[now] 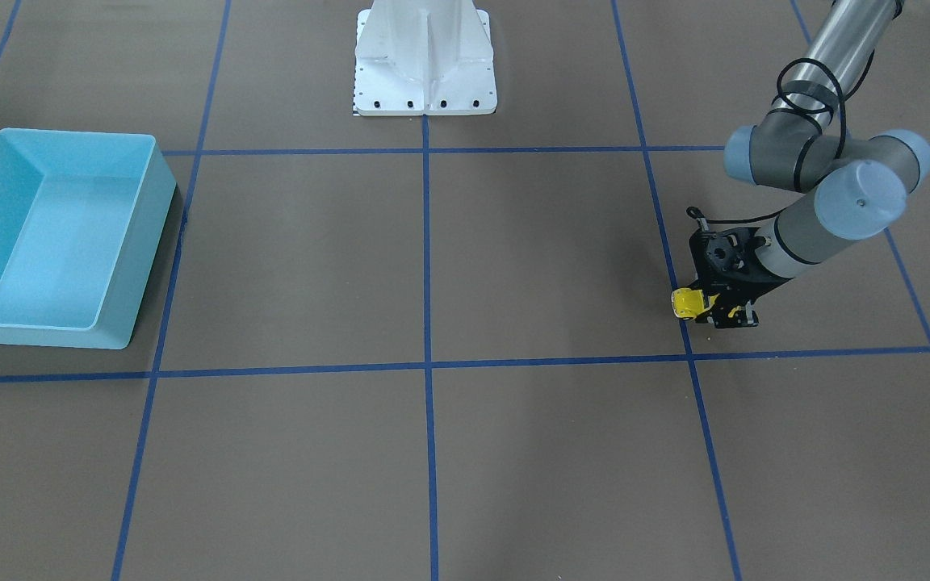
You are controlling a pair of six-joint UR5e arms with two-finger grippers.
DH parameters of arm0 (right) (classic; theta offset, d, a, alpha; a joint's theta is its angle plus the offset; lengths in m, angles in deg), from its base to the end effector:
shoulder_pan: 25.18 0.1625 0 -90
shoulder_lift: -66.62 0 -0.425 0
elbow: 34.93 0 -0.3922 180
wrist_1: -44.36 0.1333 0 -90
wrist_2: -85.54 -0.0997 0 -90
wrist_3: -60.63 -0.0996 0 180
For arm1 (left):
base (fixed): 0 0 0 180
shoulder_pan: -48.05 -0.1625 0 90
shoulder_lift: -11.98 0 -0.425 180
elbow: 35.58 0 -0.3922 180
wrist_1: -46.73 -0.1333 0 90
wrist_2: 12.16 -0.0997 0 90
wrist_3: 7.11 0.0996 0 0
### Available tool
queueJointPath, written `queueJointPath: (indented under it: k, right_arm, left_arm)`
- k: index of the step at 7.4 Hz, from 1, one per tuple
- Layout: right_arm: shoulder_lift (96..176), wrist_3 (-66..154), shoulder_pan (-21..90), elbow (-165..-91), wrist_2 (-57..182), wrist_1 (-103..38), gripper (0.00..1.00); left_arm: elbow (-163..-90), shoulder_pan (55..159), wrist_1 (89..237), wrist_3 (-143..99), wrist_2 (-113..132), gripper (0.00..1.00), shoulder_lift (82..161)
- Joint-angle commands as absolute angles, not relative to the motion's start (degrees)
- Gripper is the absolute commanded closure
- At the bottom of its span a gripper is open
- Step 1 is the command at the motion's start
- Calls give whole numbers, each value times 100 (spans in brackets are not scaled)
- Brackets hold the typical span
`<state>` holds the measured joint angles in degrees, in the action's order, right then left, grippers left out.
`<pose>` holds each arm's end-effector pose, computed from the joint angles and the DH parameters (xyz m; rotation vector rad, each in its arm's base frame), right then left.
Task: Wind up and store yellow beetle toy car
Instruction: 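Lower the left gripper and grip the yellow car's roof, then drag the car backward along the table with the left gripper to wind it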
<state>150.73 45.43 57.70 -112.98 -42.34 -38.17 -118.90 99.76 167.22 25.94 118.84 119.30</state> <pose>0.0052 -0.5400 0.7028 -0.1048 -0.6536 0.1277 0.3411 -0.5417 0.4869 0.7153 0.7812 1.3940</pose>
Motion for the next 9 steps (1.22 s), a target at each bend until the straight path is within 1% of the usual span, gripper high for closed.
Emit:
queueJointPath:
  k: [1, 4, 9]
  right_arm:
    - [15073, 4543, 5770, -11298, -4234, -3817, 0]
    - [15073, 4543, 5770, -11298, -4234, -3817, 0]
    - [15073, 4543, 5770, -11289, -4234, -3817, 0]
  left_arm:
    - [-11759, 9982, 17082, 2602, 11993, 100, 11920]
    - [-11354, 9990, 17697, 2620, 12239, 100, 11920]
    - [-11319, 10289, 17786, 2804, 12583, 100, 11622]
